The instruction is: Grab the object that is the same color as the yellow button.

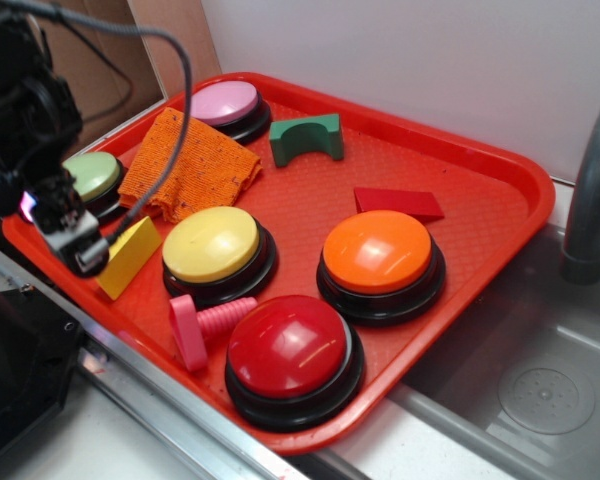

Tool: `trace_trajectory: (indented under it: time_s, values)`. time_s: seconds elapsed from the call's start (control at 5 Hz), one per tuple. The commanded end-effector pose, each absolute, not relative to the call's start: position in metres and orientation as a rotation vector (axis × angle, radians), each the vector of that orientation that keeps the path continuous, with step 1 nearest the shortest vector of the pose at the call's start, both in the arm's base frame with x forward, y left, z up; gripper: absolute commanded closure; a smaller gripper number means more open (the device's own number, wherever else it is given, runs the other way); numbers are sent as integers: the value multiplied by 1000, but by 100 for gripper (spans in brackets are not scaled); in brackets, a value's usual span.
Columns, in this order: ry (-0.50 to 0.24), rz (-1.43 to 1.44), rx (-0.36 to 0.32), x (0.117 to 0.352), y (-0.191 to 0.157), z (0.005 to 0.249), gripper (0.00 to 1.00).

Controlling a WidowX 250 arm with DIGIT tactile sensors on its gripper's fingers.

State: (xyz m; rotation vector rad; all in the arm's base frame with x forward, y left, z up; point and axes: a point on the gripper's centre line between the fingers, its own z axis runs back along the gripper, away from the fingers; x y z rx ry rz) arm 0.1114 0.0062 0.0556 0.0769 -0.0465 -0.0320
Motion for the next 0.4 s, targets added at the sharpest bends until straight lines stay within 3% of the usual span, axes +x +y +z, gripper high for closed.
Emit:
trace_trajectory:
  time_s: [0.0, 0.2]
  values:
    - [-50, -27, 122, 123, 12, 26, 0]
    - [-59, -19, 134, 131, 13, 15, 0]
